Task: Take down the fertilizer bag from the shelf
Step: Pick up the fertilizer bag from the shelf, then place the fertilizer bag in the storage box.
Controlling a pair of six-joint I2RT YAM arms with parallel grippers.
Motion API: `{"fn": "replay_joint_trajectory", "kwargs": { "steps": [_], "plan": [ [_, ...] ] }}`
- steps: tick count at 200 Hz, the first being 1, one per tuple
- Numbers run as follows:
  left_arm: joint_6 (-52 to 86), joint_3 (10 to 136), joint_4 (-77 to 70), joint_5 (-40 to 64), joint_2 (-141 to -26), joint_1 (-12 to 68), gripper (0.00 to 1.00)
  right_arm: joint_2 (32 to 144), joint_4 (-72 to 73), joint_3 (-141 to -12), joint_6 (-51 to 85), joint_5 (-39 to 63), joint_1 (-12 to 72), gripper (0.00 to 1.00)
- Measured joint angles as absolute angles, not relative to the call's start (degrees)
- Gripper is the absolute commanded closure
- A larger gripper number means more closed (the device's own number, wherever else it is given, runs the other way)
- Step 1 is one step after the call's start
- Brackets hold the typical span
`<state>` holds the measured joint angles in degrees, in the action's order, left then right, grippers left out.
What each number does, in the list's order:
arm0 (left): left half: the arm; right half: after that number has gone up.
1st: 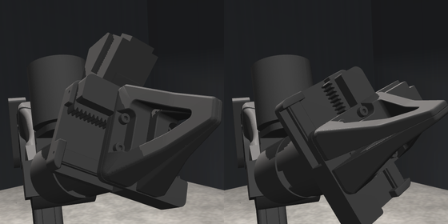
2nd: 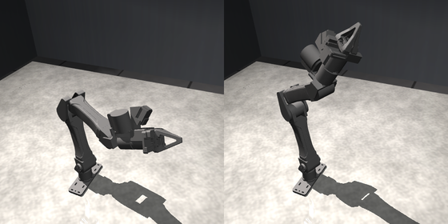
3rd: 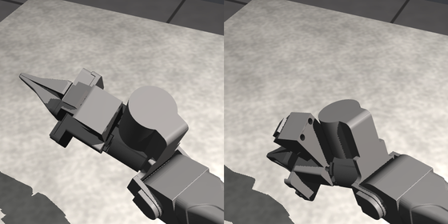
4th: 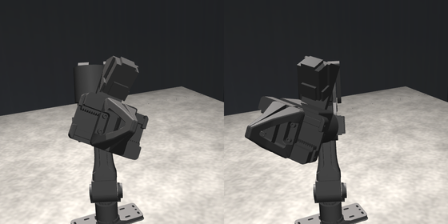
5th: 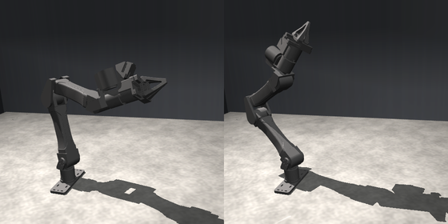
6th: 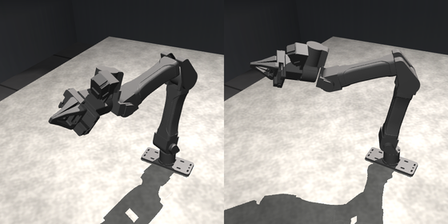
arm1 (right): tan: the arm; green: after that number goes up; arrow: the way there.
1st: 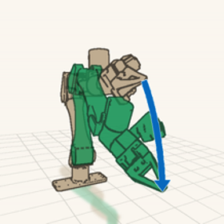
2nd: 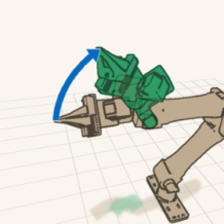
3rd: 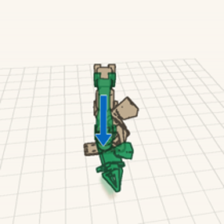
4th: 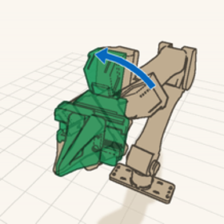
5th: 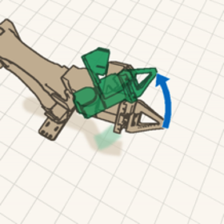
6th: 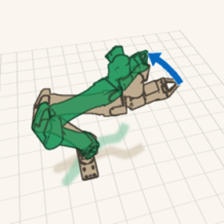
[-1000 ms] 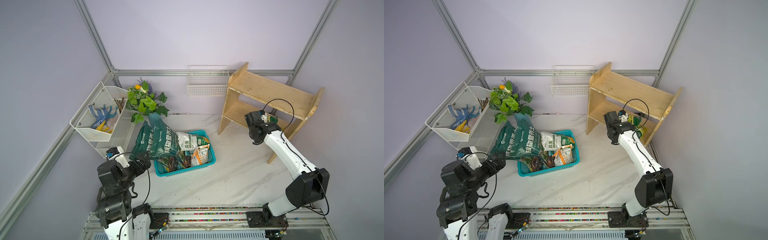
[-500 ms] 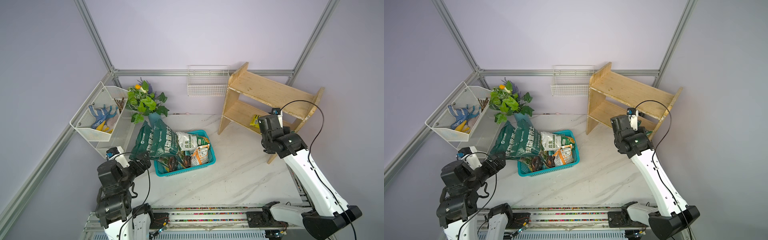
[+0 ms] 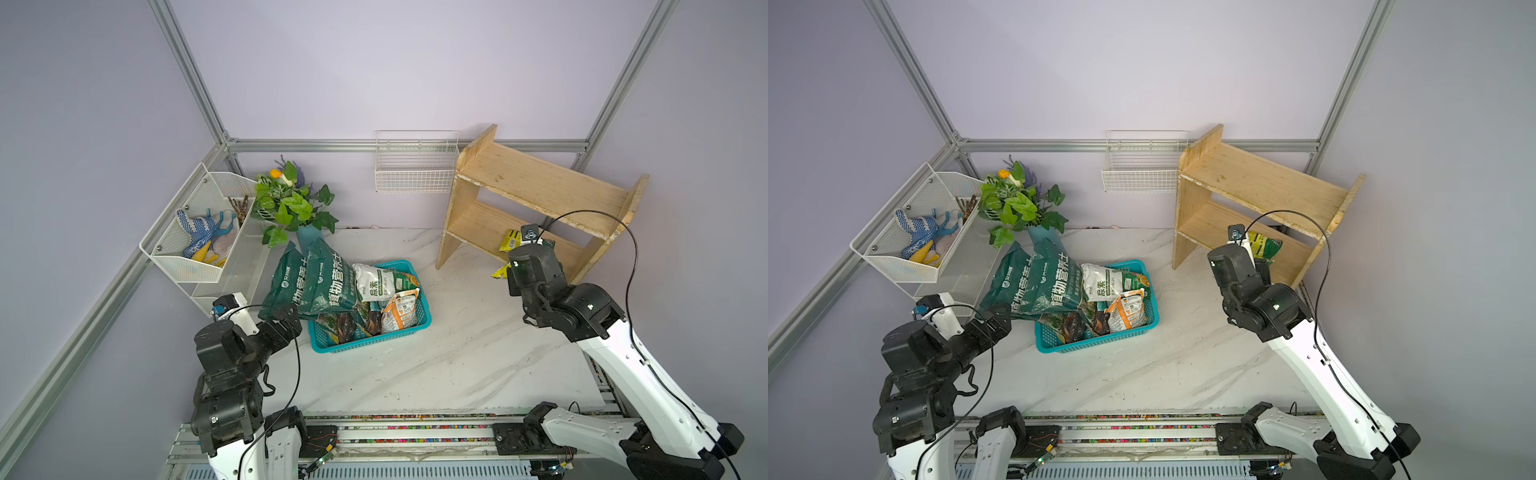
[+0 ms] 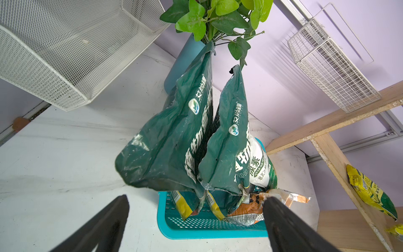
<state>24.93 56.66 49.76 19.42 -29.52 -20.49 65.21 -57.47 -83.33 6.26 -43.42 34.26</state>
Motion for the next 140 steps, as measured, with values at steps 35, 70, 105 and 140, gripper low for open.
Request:
{"fn": "replay_joint_trajectory", "kwargs": {
  "steps": [35, 70, 105, 140],
  "plan": [
    [24.9, 56.7, 49.8, 19.4, -29.5, -20.5, 0.0, 67.0, -55.5, -82.6, 6.3, -34.4, 39.7, 1.0],
    [24.9, 56.7, 49.8, 19.4, -29.5, -20.5, 0.0, 68.9, -53.4, -81.7, 7.0, -29.1, 44.4, 1.0],
    [24.9, 56.7, 49.8, 19.4, -29.5, -20.5, 0.01, 71.1, -52.1, -81.7, 7.9, -27.2, 50.2, 1.0],
    [24.9, 56.7, 49.8, 18.7, -29.5, -20.3, 0.0, 73.9, -51.8, -83.1, 9.2, -26.9, 57.6, 1.0]
  ]
}}
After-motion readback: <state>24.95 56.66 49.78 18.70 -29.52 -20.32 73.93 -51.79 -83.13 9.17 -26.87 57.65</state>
